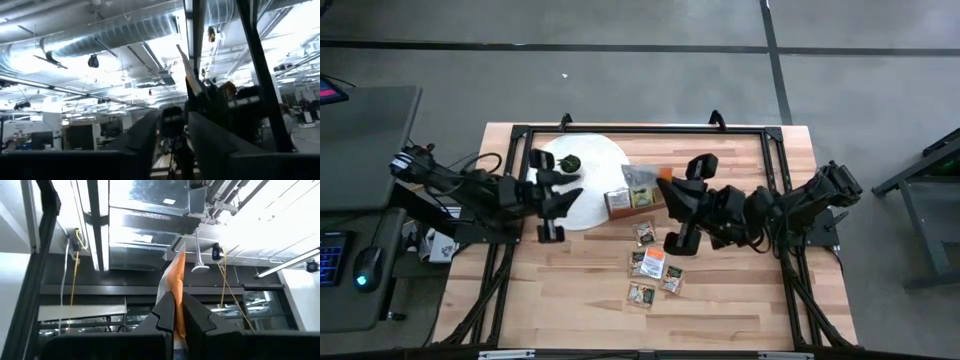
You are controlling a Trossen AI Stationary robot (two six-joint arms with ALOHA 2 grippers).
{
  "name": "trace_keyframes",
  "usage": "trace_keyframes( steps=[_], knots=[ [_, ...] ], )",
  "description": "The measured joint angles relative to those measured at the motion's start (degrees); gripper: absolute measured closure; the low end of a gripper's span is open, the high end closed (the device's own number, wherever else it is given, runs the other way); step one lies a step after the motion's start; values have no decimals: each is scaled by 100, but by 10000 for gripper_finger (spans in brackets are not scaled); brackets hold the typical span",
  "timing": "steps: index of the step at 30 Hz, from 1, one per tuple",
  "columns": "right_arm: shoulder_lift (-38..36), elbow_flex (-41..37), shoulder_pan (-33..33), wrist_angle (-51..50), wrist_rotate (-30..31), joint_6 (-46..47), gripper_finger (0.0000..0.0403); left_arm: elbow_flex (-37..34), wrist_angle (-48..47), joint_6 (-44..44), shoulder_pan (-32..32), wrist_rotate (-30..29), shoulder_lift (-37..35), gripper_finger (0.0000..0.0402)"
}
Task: Pick & Place Tea
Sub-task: Put the white tea bag into the left section of the wooden organizer
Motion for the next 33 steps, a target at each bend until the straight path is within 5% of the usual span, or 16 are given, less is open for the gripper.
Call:
trace_keyframes(
  steps=[5,11,20,33],
  knots=[
    [0,0,-27,125,-164,28,395,653,-159,-319,251,512,139,193],
    [4,3,-29,278,-205,10,395,1908,-1936,-909,602,936,614,125],
    [4,9,-19,233,-252,-16,395,3204,-2620,-1061,928,1428,1611,114],
    [4,9,65,49,-230,26,395,3782,-2657,-1306,926,1724,2126,125]
  ],
)
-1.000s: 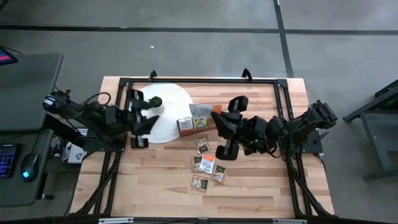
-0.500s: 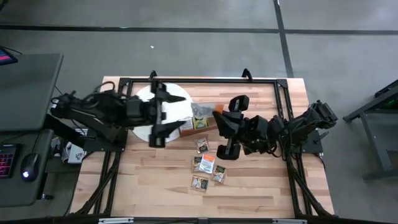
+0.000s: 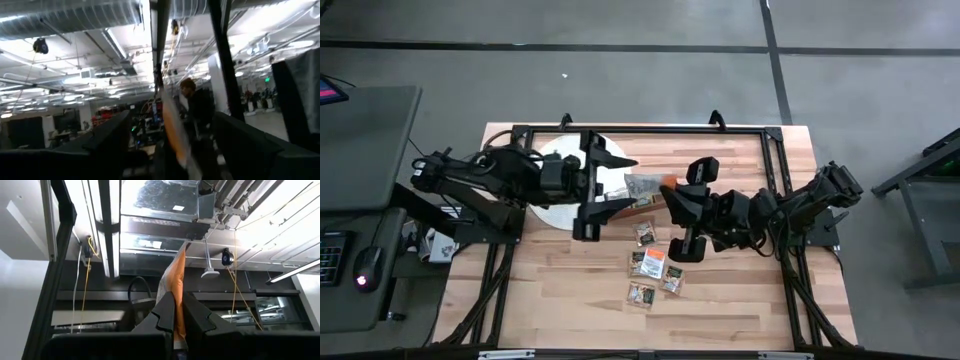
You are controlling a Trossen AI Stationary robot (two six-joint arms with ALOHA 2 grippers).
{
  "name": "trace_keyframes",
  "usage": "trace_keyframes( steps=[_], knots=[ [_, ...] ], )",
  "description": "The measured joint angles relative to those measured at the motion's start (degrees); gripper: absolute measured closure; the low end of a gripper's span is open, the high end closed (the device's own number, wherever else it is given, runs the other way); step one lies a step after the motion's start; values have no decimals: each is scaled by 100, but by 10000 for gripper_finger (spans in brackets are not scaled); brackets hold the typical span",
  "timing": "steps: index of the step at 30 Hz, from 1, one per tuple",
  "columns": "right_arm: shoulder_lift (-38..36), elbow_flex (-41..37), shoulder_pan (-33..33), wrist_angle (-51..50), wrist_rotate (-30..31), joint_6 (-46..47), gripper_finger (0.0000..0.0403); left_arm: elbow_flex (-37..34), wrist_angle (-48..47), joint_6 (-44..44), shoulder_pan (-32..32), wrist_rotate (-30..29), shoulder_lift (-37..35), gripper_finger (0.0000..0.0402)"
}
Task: Pick & Place Tea
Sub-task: Put the white tea bag into the left section of the wooden organizer
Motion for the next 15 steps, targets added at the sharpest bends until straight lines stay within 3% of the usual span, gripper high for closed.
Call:
trace_keyframes(
  steps=[8,15],
  knots=[
    [0,0,34,-54,74,6,395,22,-42,-51,0,104,13,158],
    [0,0,39,-59,74,6,395,22,-10,-52,-2,86,11,253]
  ],
)
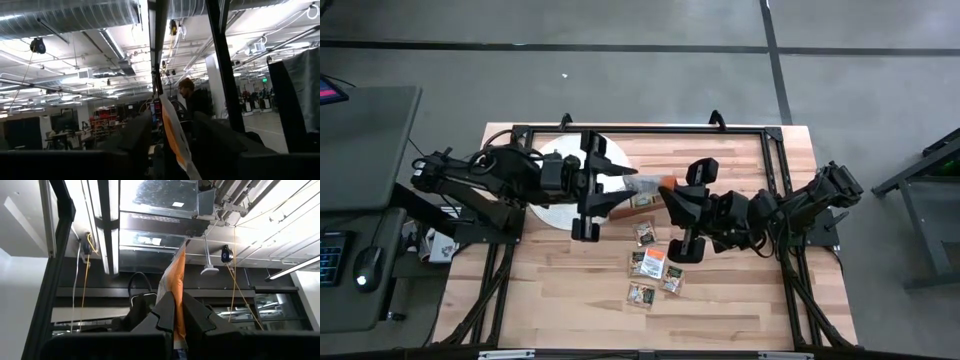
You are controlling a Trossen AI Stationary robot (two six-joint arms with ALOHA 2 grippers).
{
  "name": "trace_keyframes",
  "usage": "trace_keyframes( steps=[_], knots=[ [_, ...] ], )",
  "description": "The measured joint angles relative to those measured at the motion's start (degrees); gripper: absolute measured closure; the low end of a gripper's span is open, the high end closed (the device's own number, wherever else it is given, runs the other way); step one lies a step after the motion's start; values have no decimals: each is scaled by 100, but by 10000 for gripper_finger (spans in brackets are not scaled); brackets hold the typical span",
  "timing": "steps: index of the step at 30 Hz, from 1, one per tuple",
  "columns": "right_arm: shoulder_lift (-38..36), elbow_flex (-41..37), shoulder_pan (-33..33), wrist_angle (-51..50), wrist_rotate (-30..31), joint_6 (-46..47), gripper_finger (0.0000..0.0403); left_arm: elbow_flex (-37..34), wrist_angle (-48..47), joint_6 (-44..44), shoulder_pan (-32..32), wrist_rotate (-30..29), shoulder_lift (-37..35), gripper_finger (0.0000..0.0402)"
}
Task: Pick & Place Tea
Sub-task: Put the white tea bag into the left section of the wooden organizer
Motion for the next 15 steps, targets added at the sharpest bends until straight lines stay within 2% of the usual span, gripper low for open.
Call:
trace_keyframes(
  steps=[6,15],
  knots=[
    [0,0,0,-8,0,-2,395,-2,-6,1,0,-5,0,385],
    [0,0,24,-35,17,-17,388,-4,-28,55,-2,-31,0,400]
  ],
)
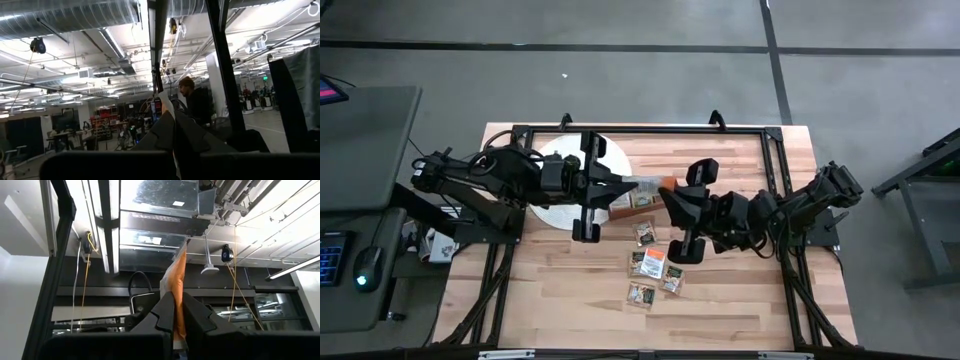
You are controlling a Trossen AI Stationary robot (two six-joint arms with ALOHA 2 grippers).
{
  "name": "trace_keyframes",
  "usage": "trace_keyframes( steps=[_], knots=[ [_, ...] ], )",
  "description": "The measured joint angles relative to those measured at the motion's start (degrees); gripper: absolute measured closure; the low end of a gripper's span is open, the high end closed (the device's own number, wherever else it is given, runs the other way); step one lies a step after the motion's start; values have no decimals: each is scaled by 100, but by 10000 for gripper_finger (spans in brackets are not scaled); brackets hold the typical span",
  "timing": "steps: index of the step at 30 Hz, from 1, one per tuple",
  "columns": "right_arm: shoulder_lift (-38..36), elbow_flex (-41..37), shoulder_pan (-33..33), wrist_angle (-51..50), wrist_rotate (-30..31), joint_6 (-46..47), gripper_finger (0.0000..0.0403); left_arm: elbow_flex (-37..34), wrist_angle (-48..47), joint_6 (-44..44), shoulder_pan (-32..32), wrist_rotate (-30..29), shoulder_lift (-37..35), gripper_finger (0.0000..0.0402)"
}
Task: Pick & Place Tea
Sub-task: Put the white tea bag into the left section of the wooden organizer
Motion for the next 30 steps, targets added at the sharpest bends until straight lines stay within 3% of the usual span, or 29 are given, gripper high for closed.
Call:
trace_keyframes(
  steps=[12,17,23,30],
  knots=[
    [-115,0,38,-126,-72,13,258,-4,-59,13,2,-60,-2,401],
    [-652,0,265,-614,166,-290,208,9,-792,20,4,-425,-43,401],
    [-1681,0,938,-2126,1051,-733,186,1017,-3493,99,169,-771,-90,401],
    [-2671,0,1922,-4322,2392,-78,185,2321,-7272,-237,804,-498,267,401]
  ],
)
